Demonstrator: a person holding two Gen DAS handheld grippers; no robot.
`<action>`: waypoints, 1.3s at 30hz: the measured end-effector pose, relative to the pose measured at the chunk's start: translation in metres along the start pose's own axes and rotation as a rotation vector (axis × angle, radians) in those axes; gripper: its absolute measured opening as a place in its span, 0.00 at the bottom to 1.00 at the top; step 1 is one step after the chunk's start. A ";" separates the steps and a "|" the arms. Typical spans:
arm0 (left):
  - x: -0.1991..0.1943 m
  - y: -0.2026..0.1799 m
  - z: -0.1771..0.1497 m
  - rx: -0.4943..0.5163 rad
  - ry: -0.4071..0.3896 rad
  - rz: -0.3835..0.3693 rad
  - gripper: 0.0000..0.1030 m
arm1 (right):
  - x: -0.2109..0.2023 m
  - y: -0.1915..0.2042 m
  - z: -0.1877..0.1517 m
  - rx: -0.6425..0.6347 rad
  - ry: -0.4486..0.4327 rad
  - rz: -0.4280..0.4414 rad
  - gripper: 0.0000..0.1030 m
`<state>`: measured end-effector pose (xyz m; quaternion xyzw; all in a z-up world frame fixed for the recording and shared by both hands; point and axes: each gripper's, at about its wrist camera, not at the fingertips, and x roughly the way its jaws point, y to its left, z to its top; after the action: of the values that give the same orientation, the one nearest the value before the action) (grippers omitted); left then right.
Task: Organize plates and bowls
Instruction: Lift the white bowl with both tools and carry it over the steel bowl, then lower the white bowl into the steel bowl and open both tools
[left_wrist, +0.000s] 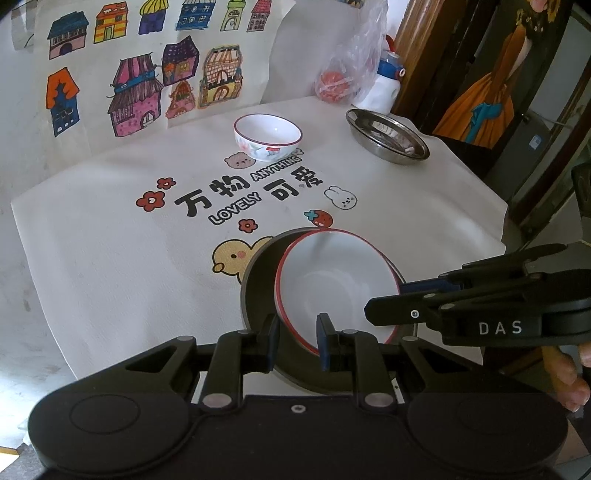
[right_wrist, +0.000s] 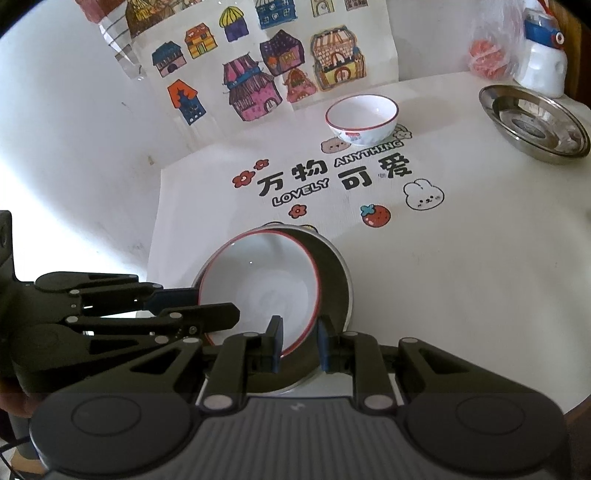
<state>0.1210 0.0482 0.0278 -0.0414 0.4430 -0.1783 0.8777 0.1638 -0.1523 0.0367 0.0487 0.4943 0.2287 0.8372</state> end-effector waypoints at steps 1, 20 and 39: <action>0.000 -0.001 0.000 0.000 0.002 0.003 0.22 | 0.000 0.000 0.000 0.001 0.003 -0.001 0.22; 0.002 -0.005 0.003 0.030 0.018 0.019 0.24 | 0.000 -0.001 0.000 0.005 0.006 0.009 0.22; 0.000 -0.003 0.002 0.023 0.007 0.010 0.29 | -0.002 -0.002 -0.001 0.010 0.006 0.017 0.23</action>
<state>0.1222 0.0455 0.0299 -0.0287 0.4442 -0.1792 0.8773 0.1628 -0.1547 0.0370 0.0565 0.4975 0.2334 0.8336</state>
